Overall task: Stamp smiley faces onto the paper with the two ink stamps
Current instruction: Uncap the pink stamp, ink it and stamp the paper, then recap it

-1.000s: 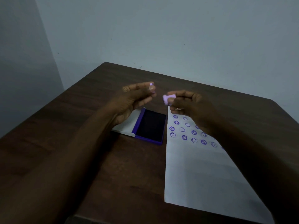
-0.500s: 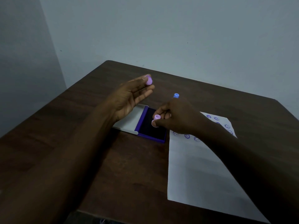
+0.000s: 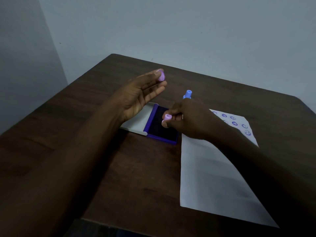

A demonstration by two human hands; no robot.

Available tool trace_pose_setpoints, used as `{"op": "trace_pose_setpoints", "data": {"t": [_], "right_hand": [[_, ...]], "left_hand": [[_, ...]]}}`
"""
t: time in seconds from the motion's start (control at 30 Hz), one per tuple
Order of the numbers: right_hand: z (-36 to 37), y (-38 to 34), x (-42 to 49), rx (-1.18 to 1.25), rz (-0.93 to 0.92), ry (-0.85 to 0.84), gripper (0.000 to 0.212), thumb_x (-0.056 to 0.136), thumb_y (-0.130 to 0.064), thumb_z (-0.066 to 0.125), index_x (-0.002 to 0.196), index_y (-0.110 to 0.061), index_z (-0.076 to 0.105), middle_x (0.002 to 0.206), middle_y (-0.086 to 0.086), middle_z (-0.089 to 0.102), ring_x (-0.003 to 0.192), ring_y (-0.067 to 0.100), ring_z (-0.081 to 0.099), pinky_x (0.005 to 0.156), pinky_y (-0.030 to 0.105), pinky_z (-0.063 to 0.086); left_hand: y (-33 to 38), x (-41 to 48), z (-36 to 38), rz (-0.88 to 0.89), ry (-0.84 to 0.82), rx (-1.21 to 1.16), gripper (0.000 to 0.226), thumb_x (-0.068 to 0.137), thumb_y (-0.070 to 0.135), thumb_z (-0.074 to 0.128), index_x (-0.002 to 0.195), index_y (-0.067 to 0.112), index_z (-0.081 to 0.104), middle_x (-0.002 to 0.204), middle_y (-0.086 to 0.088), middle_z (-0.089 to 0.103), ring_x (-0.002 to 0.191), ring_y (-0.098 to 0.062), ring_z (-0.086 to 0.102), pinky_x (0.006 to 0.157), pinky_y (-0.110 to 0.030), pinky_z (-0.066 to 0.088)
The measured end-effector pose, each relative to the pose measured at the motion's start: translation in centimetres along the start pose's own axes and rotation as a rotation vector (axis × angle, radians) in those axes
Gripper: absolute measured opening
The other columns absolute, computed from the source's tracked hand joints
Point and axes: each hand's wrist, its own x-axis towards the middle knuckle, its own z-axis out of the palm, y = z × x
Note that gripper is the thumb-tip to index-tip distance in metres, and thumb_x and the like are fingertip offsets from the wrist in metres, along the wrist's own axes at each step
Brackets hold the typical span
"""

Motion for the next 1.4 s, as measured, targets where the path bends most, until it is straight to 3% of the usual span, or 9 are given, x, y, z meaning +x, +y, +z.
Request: {"op": "trace_pose_setpoints", "data": {"t": [0.27,0.43,0.63,0.8,0.97,1.1,1.2,1.33,1.4], "right_hand": [[0.3,0.2,-0.1,0.024,0.012,0.014,0.02,0.086,-0.031,0.069,0.099,-0.017,0.076,0.094,-0.002,0.071,0.069,0.001,0.055,0.057,0.007,0.034],[0.1,0.0,0.1,-0.007,0.007,0.008,0.02,0.088,-0.028,0.066,0.1,-0.015,0.075,0.094,0.0,0.073,0.066,-0.001,0.053,0.059,-0.003,0.034],[-0.7,-0.6,0.1,-0.036,0.017,-0.041,0.02,0.088,-0.03,0.067,0.101,-0.018,0.075,0.078,-0.009,0.065,0.061,-0.003,0.05,0.06,0.015,0.032],[-1.7,0.2,-1.6,0.181,0.09,0.153,0.018,0.08,-0.036,0.074,0.093,-0.024,0.077,0.076,-0.007,0.073,0.064,0.004,0.061,0.056,0.005,0.04],[-3.6,1.7,-4.8,0.386,0.192,0.311,0.023,0.073,-0.04,0.081,0.092,-0.028,0.076,0.076,-0.006,0.077,0.068,0.004,0.069,0.057,0.012,0.047],[-3.4,3.4,-7.1,0.265,0.286,0.355,0.027,0.071,-0.051,0.077,0.094,-0.036,0.076,0.075,-0.018,0.073,0.06,0.001,0.064,0.056,0.02,0.048],[-2.5,3.8,-8.1,0.244,0.278,0.307,0.021,0.075,-0.049,0.075,0.091,-0.036,0.077,0.089,-0.029,0.071,0.067,-0.002,0.064,0.056,0.016,0.047],[-1.5,3.1,-8.8,0.224,0.218,0.302,0.026,0.076,-0.042,0.076,0.102,-0.035,0.075,0.09,-0.018,0.074,0.08,-0.001,0.066,0.07,0.019,0.051],[-1.1,2.7,-8.8,0.199,0.206,0.299,0.027,0.075,-0.042,0.077,0.102,-0.037,0.074,0.086,-0.021,0.072,0.083,-0.003,0.064,0.071,0.01,0.048]], "left_hand": [[0.0,0.0,0.1,-0.005,-0.003,0.01,0.019,0.089,0.009,0.063,0.107,0.009,0.067,0.096,-0.008,0.075,0.085,-0.013,0.074,0.074,-0.021,0.058],[0.2,-0.1,0.2,0.004,-0.001,0.015,0.017,0.089,0.009,0.062,0.105,0.009,0.067,0.094,-0.007,0.076,0.086,-0.013,0.073,0.076,-0.021,0.059],[0.4,-0.8,0.5,0.005,-0.012,0.025,0.018,0.09,0.009,0.062,0.107,0.01,0.067,0.1,-0.007,0.073,0.089,-0.013,0.073,0.077,-0.02,0.058],[0.4,-1.1,0.8,-0.005,-0.015,0.031,0.018,0.089,0.009,0.062,0.106,0.011,0.068,0.102,-0.008,0.073,0.089,-0.013,0.072,0.076,-0.02,0.058],[0.3,-1.2,0.8,-0.027,-0.013,0.014,0.023,0.088,0.009,0.063,0.11,0.01,0.067,0.099,-0.008,0.074,0.084,-0.012,0.073,0.072,-0.02,0.059],[0.1,-1.2,1.0,-0.035,-0.014,0.028,0.022,0.088,0.01,0.062,0.109,0.011,0.067,0.097,-0.007,0.074,0.083,-0.012,0.074,0.071,-0.019,0.059],[0.0,-1.2,1.2,-0.042,-0.02,0.031,0.021,0.087,0.011,0.062,0.107,0.012,0.068,0.097,-0.006,0.074,0.081,-0.011,0.074,0.069,-0.018,0.058],[-0.1,-1.3,1.4,-0.052,-0.021,0.042,0.023,0.086,0.012,0.063,0.108,0.012,0.067,0.095,-0.005,0.075,0.081,-0.011,0.074,0.068,-0.018,0.058],[-0.1,-1.4,1.3,-0.057,-0.025,0.042,0.028,0.083,0.012,0.065,0.111,0.012,0.067,0.095,-0.005,0.076,0.083,-0.011,0.074,0.069,-0.018,0.058]]}}
